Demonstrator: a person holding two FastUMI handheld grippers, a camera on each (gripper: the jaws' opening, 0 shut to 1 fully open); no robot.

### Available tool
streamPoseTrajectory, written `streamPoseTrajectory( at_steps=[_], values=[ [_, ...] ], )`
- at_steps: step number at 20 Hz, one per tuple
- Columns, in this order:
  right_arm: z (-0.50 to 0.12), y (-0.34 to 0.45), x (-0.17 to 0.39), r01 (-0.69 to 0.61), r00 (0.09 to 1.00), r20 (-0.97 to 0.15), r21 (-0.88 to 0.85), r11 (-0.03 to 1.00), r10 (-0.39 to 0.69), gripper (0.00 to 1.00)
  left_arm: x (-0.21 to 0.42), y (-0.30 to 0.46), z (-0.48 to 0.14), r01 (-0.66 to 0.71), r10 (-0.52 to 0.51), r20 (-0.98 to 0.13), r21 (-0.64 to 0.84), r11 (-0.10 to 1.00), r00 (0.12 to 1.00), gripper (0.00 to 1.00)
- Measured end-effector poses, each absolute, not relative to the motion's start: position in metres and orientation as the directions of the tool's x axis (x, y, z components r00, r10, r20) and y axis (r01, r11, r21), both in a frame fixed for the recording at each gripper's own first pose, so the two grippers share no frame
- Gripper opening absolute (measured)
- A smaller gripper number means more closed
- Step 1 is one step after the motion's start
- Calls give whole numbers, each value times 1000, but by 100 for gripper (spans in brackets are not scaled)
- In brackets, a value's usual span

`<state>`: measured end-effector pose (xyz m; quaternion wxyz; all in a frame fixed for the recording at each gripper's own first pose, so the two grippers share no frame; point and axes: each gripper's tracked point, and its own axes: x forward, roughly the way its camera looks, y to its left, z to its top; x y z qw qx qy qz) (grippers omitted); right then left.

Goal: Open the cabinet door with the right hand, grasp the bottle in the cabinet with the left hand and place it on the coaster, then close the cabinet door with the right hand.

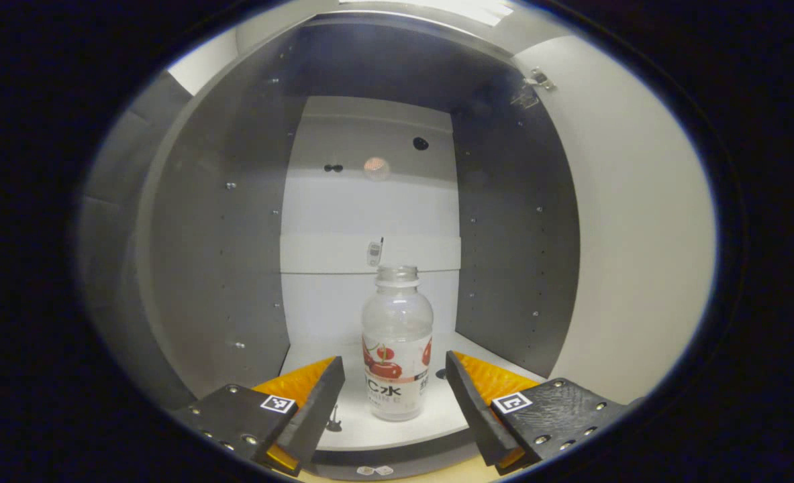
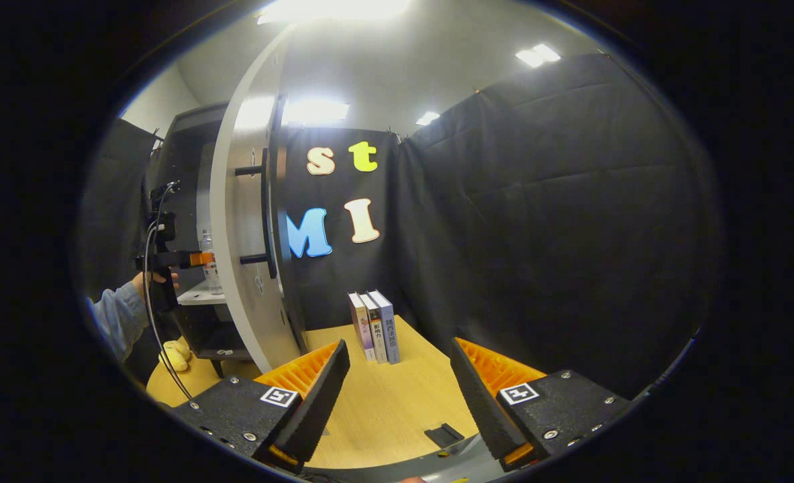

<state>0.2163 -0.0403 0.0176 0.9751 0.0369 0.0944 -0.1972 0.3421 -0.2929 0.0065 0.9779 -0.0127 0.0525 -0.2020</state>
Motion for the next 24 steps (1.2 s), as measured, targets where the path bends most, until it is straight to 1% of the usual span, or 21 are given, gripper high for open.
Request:
streamPoseTrajectory(
  at_steps=[1,2,5,6,8,10,12,15,16,17,24],
  values=[
    [17,-39,216,394,903,-204,39,918,-379,93,348,-296,3,392,-395,-103,-47,919,913,93],
    [17,-38,215,396,902,-207,44,917,-379,94,352,-301,-1,397,-401,-109,-54,916,910,90],
    [16,-38,215,395,902,-208,37,918,-379,94,364,-308,-10,401,-404,-132,-50,915,905,93],
    [17,-38,215,390,903,-208,31,920,-376,94,368,-309,-11,394,-396,-131,-36,918,909,91],
    [17,-38,217,381,907,-206,21,925,-368,94,371,-309,-11,387,-387,-129,-21,922,913,74],
    [17,-37,219,370,911,-205,28,929,-357,94,367,-307,-10,379,-379,-132,-26,925,916,75],
    [17,-34,221,357,918,-203,43,933,-342,94,363,-304,-5,373,-377,-127,-53,926,917,72],
    [17,-32,225,332,928,-195,52,942,-316,94,339,-293,6,366,-371,-101,-63,929,923,74],
    [17,-31,226,322,932,-192,56,945,-306,94,333,-290,11,365,-370,-91,-64,929,925,72],
    [18,-30,228,310,937,-189,60,949,-294,94,326,-285,13,362,-366,-83,-64,930,927,74],
    [18,-22,233,215,963,-178,71,974,-200,94,277,-239,19,298,-301,-58,-56,953,952,76]
  ],
)
